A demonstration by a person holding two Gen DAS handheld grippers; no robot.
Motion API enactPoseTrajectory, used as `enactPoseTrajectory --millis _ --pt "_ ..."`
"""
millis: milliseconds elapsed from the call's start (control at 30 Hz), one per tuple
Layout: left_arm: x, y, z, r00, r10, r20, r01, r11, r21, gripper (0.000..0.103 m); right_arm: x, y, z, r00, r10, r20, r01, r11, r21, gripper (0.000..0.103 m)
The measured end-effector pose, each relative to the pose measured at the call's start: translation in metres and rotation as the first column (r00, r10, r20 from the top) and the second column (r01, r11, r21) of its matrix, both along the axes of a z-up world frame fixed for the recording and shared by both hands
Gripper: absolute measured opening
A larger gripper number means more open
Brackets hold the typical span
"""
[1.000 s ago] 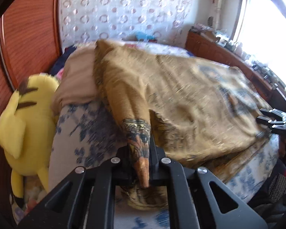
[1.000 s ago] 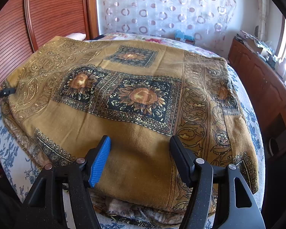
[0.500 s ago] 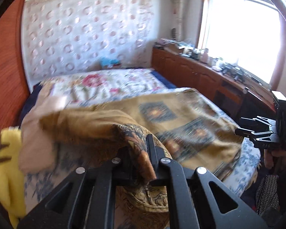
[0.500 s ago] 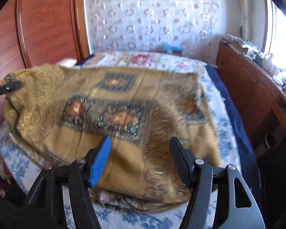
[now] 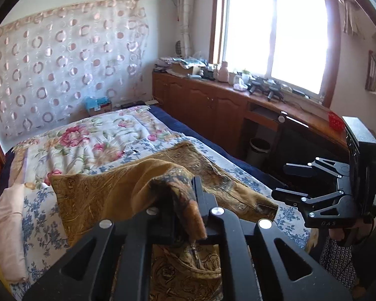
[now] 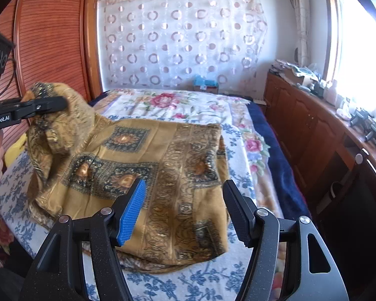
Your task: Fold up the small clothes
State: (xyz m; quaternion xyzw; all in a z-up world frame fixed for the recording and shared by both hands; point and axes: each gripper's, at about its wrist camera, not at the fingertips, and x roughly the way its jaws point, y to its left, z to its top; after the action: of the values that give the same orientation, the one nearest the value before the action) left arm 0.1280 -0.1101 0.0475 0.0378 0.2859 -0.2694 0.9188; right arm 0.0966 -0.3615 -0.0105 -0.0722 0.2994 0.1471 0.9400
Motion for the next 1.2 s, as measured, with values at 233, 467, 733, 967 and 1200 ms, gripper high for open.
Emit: enactPoseTrajectory --millis 233,467,733,967,1200 --pt "-0.011 -0.010 -0.005 0.999 -0.043 -0.015 0.044 0.998 0.043 0.043 0.001 -0.011 -0.005 1.000 -0.024 -0.010 0.024 1.000 -0.004 0.065" --pt "-0.021 0.024 -0.012 0.999 0.041 -0.012 -0.040 0.998 0.038 0.046 0.010 -0.006 -0.012 0.999 -0.015 -0.032 0.016 1.000 0.015 0.065" --pt "-0.035 0.080 -0.042 0.984 0.172 -0.039 -0.171 0.984 0.041 0.046 0.033 0.031 -0.022 0.992 0.100 -0.076 -0.097 0.995 0.040 0.065" --pt "-0.040 0.125 -0.063 0.966 0.248 -0.077 -0.246 0.969 0.035 0.046 0.062 0.108 -0.036 0.955 0.265 -0.135 -0.266 0.964 0.010 0.065" --pt "-0.042 0.142 -0.075 0.957 0.273 -0.094 -0.273 0.962 0.019 0.046 0.084 0.182 -0.059 0.895 0.392 -0.213 -0.417 0.905 -0.083 0.065"
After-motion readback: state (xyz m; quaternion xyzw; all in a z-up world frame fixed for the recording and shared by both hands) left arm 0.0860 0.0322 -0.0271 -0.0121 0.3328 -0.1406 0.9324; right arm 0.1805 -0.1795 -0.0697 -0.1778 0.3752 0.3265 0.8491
